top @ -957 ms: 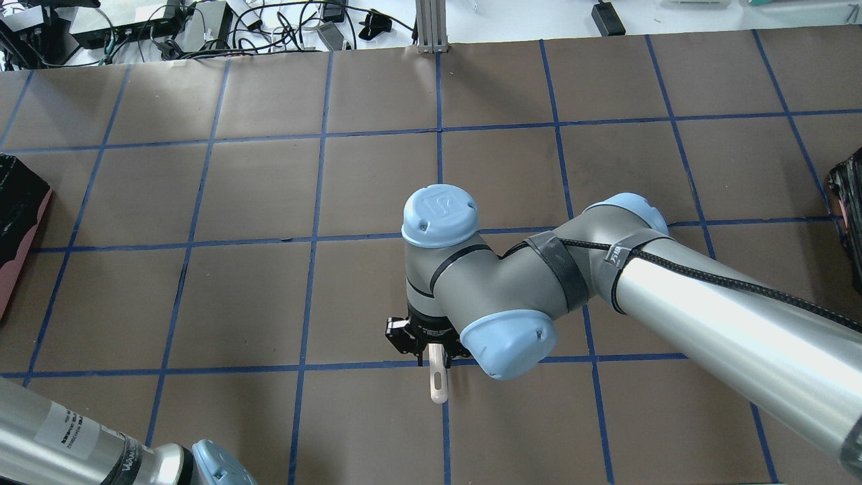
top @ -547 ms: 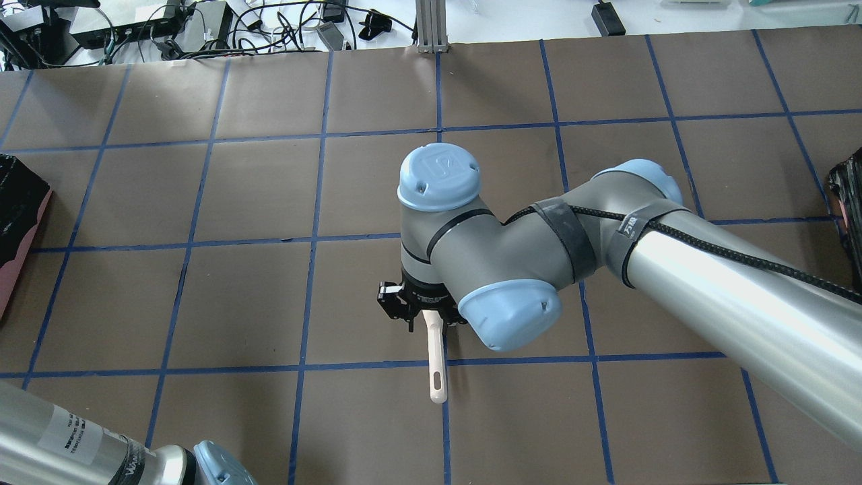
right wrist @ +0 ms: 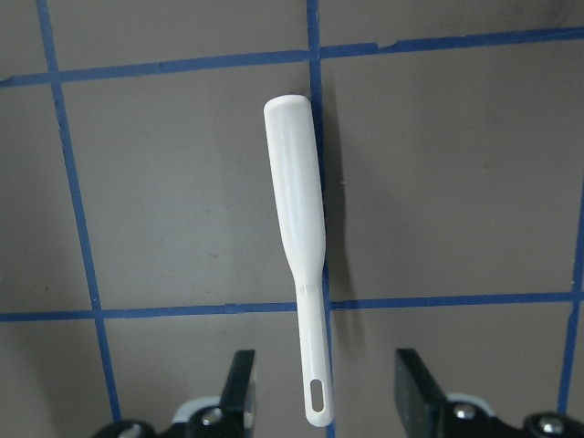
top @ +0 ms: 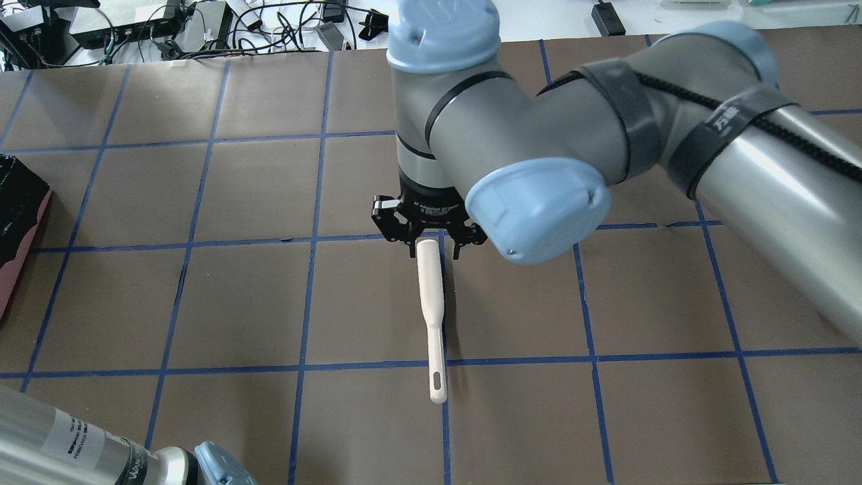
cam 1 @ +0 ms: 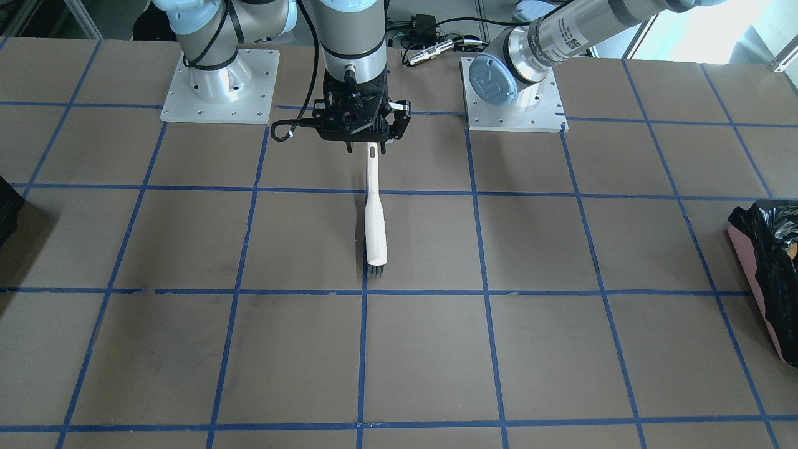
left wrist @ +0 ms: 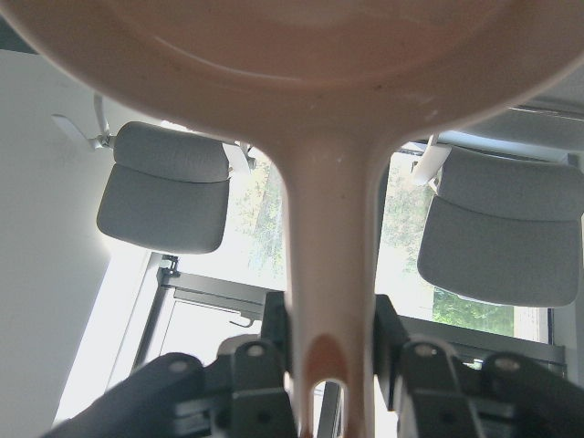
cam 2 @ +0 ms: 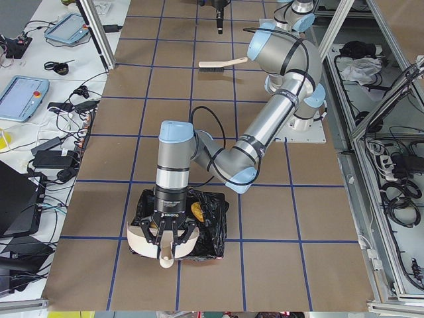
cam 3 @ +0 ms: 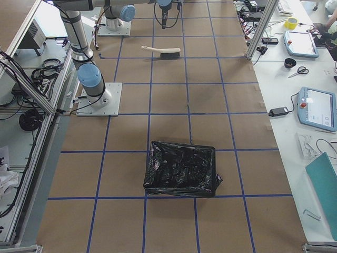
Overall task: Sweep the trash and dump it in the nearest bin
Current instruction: 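Lower the brush onto the table and open the right gripper, then raise right gripper away while left brings the empty dustpan back from bin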
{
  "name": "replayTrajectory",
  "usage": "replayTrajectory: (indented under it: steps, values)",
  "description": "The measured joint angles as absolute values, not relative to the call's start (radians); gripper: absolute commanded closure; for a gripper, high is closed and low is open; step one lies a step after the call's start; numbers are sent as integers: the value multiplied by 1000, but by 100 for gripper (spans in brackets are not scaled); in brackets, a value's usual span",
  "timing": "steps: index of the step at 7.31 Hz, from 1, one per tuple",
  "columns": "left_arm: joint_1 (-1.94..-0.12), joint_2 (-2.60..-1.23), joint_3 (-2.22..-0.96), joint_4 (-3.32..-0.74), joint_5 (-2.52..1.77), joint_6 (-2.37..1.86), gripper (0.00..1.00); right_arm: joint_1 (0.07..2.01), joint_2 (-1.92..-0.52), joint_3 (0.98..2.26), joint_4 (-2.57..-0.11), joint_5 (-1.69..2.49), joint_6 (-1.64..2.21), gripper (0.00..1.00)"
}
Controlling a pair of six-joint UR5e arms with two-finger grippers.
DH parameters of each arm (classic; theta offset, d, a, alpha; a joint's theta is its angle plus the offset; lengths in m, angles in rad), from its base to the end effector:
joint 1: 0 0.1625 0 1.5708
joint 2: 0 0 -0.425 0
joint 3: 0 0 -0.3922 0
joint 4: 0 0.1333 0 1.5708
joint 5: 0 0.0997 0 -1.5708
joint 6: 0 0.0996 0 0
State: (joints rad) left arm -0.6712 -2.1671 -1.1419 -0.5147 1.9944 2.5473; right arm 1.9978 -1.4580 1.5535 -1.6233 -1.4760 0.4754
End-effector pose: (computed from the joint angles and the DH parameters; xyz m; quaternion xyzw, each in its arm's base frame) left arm 0.5367 -0.5442 0.4690 0.5863 0.6660 0.2515 0.3865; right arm 0.3509 -0.4266 0.4441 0.0252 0.9983 0.0400 0.0333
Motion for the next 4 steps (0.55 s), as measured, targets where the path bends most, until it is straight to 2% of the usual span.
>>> replayTrajectory:
  steps: [2,4]
  values:
    - [-709,-2131,-1130,-566,1941,2531,100,1901,-1498,1502,-1514,-1485,352,44]
    - [-766,-2073,-1133,-691,1912,2452,100,1766,-1556,1505,-1424,-1491,166,48]
